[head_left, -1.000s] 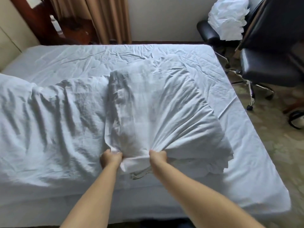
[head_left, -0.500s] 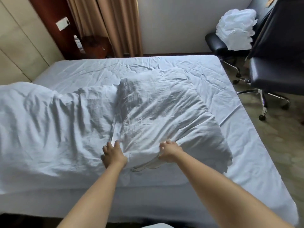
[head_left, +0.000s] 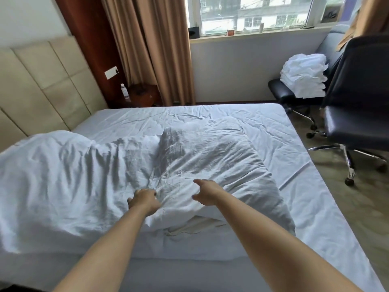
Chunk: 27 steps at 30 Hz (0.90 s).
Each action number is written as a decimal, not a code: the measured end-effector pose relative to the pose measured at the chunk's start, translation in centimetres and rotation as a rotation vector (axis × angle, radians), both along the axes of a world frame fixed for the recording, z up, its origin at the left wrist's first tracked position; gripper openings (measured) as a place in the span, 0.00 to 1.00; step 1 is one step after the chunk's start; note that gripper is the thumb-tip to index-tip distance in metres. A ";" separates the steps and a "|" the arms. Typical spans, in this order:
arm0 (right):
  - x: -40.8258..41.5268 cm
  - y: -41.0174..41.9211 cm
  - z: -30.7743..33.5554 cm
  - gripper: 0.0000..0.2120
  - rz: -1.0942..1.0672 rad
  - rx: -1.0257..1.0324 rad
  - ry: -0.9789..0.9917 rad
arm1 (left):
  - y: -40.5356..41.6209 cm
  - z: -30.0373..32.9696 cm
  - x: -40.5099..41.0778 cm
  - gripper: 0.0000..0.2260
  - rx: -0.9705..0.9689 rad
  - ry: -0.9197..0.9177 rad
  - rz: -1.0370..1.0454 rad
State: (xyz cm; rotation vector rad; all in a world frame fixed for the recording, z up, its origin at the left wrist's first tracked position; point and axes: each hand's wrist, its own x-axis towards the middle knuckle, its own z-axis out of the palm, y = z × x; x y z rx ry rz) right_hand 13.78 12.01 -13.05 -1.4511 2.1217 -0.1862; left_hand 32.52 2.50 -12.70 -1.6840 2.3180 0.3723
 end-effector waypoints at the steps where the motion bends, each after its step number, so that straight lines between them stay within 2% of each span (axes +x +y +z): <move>1: 0.0 -0.1 0.0 0.31 0.014 -0.001 0.009 | -0.1 0.3 0.2 0.20 -0.001 0.007 0.002; 5: 0.4 -0.7 -0.1 0.31 0.073 0.007 0.034 | 0.2 0.7 1.3 0.24 0.006 0.024 0.031; 19: 5.2 -5.2 -1.4 0.32 0.210 0.052 0.067 | -1.1 0.3 8.0 0.21 0.049 0.123 0.155; 22: 6.6 -6.5 -2.0 0.34 0.205 0.065 0.087 | -2.6 -0.2 9.3 0.22 0.081 0.217 0.175; 27: 7.8 -5.8 -5.3 0.47 0.194 0.264 0.175 | -2.8 -2.9 9.3 0.22 0.248 0.429 0.217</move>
